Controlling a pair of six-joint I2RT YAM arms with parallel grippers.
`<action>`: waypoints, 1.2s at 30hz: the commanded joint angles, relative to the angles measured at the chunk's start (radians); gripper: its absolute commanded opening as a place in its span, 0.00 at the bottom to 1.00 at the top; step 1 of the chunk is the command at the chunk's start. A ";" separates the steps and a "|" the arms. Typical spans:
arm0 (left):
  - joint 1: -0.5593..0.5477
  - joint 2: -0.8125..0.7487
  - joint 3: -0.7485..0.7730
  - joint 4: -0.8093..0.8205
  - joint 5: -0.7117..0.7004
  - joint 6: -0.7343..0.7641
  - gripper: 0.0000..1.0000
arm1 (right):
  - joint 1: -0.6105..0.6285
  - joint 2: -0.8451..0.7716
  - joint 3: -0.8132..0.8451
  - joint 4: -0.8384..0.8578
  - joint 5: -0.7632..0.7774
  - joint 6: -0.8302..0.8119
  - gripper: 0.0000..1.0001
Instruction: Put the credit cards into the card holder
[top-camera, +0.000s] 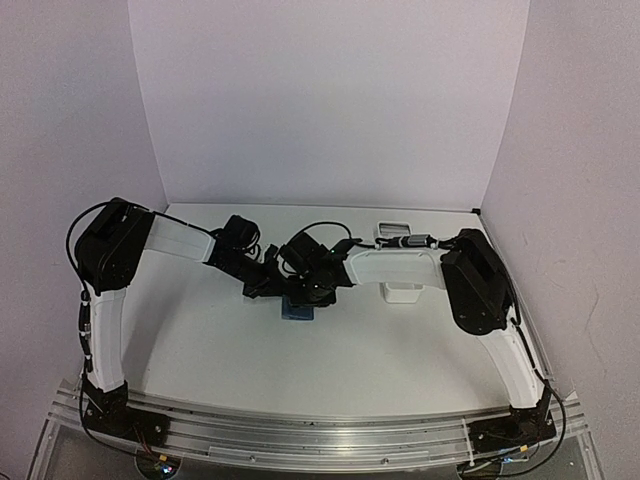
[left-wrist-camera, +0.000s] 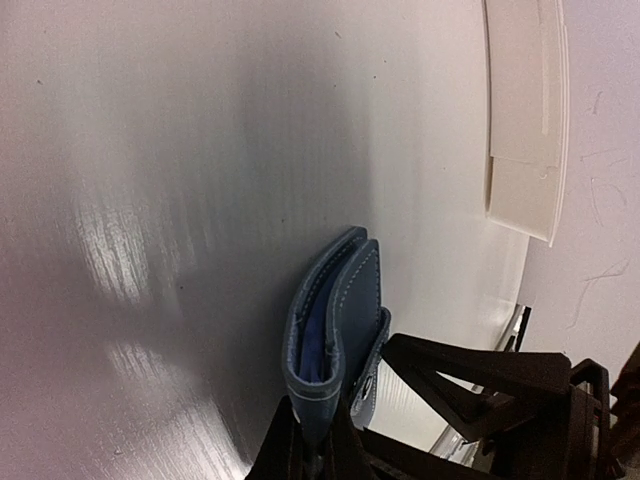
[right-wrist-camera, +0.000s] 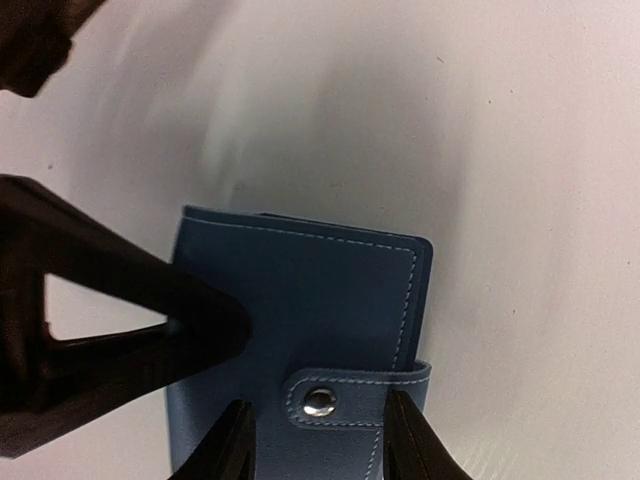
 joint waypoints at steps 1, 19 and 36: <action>-0.010 -0.042 0.023 -0.011 -0.010 0.014 0.00 | 0.001 0.055 0.049 -0.035 0.050 -0.027 0.39; -0.017 -0.035 0.037 -0.024 -0.010 0.026 0.00 | 0.001 0.064 0.034 -0.049 0.162 -0.070 0.00; 0.008 -0.015 0.013 -0.066 -0.101 0.089 0.00 | -0.077 -0.145 -0.159 -0.016 0.098 -0.083 0.02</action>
